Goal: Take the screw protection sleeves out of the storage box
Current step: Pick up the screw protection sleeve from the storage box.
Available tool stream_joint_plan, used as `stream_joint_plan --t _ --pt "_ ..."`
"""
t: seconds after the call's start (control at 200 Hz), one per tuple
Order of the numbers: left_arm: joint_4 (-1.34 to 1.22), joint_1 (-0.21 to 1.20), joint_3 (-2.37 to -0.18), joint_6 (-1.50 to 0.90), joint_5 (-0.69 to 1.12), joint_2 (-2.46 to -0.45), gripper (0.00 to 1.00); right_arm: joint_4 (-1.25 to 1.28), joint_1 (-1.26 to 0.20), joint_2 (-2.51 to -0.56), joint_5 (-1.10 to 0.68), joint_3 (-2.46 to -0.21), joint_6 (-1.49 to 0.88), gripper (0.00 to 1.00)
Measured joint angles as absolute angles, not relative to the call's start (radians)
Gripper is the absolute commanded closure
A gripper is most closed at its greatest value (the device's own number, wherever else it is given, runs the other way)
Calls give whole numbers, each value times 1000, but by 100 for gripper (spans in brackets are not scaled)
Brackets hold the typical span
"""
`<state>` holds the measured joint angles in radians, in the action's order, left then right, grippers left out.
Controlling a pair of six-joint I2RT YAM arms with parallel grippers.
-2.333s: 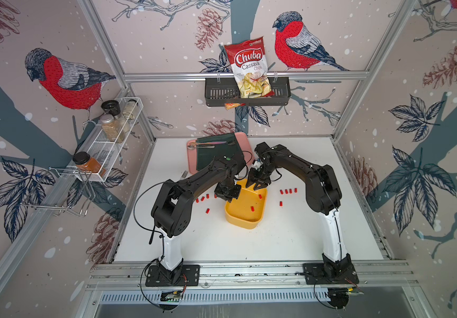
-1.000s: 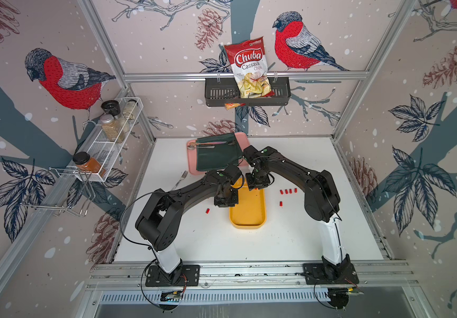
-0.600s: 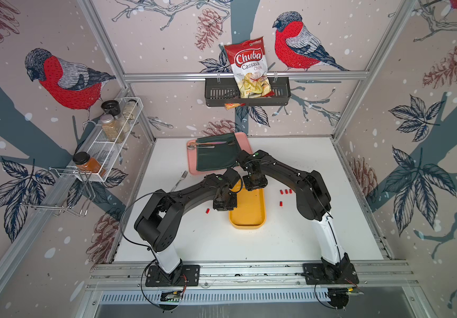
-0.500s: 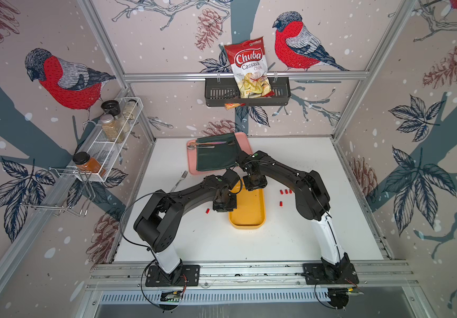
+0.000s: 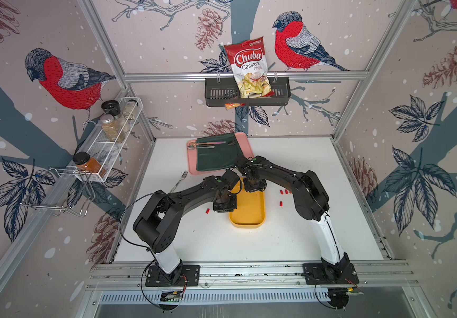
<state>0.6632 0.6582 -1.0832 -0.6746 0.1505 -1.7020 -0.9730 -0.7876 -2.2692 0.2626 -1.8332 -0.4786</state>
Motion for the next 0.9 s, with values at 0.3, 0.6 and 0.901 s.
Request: stream_joint_plan --t 0.3,0.6,0.901 --pt "663 658 -1082 -673 153 -1702 79 -901 -789 -2264 320 -1787 -498 92" --pt "663 658 -1089 -673 154 -1702 77 -860 -790 -2212 295 -1738 -497 100" --pt "663 658 -1108 -675 153 -1706 74 -818 -793 -2075 140 -1663 -474 100"
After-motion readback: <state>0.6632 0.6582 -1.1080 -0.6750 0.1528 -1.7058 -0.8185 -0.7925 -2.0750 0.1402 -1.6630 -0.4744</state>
